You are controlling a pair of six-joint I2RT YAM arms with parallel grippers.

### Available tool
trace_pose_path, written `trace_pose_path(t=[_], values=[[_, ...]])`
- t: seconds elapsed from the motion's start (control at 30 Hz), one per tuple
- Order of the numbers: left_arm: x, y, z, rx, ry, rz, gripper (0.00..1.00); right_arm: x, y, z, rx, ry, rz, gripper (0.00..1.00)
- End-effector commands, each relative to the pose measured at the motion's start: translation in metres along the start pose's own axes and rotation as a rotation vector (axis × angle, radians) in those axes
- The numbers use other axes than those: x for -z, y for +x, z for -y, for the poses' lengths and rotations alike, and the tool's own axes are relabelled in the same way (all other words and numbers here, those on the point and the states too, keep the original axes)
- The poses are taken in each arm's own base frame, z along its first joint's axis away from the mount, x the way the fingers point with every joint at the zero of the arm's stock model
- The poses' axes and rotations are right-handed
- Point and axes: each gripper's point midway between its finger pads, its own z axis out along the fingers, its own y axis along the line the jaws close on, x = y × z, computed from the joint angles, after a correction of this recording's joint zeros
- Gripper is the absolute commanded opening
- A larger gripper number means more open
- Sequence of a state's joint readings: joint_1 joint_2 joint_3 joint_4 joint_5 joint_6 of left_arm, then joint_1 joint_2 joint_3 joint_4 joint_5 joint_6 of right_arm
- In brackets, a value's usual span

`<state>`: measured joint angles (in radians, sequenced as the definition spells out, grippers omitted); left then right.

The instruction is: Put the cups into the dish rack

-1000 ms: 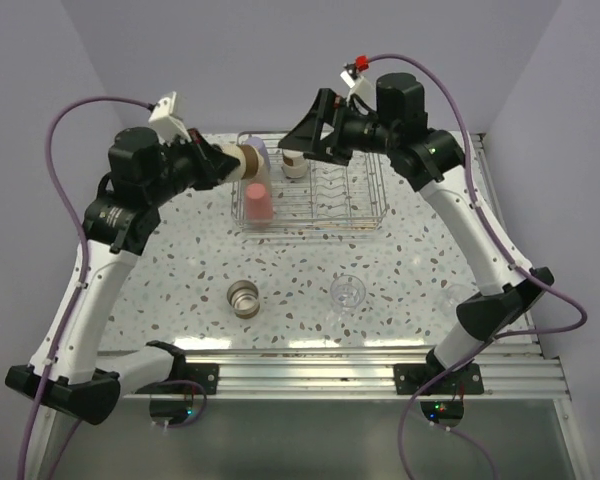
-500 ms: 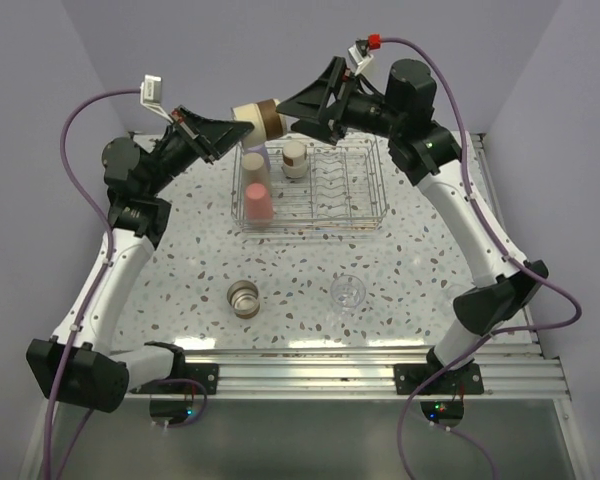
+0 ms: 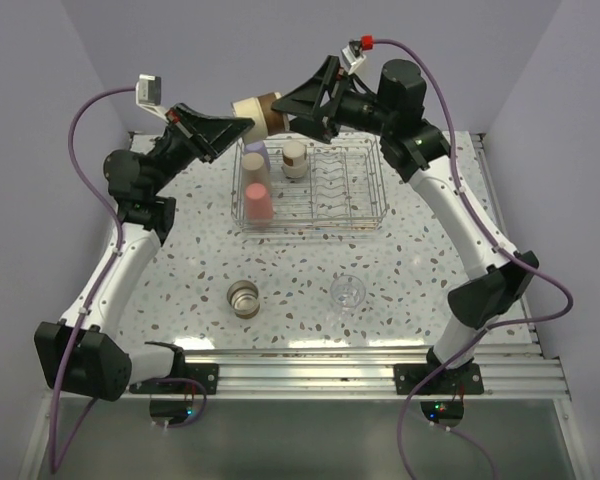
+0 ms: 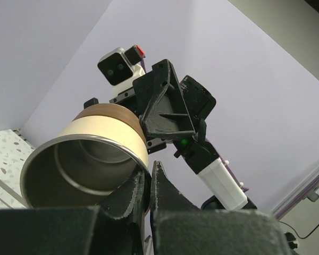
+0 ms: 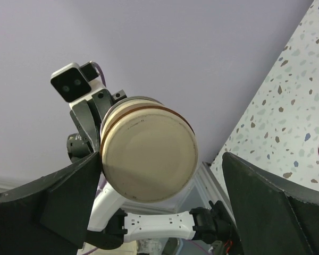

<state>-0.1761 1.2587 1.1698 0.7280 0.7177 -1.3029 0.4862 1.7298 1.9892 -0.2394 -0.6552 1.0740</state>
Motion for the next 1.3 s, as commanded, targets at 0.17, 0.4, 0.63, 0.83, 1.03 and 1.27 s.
trace_pose_path(t=[0.17,0.4,0.63,0.83,1.03,1.27], values=[[0.002,-0.002,0.020,-0.022,0.124,0.021,0.00,-0.008,-0.004,-0.014,-0.010,-0.085,-0.006,0.91],[-0.001,-0.002,0.009,-0.019,0.102,0.014,0.00,-0.010,0.000,-0.011,-0.029,-0.091,-0.018,0.49],[-0.001,0.003,-0.014,-0.002,0.015,0.007,0.22,-0.010,0.008,-0.004,-0.044,-0.079,-0.037,0.15],[0.006,0.011,-0.034,-0.007,-0.104,-0.014,0.70,-0.004,0.002,0.010,-0.023,0.004,-0.021,0.00],[0.022,0.021,-0.061,-0.065,-0.304,-0.080,0.83,0.013,-0.024,0.062,0.004,0.206,0.039,0.00],[0.079,0.037,-0.118,-0.077,-0.737,-0.140,0.83,0.024,-0.036,0.138,0.175,0.548,0.078,0.00]])
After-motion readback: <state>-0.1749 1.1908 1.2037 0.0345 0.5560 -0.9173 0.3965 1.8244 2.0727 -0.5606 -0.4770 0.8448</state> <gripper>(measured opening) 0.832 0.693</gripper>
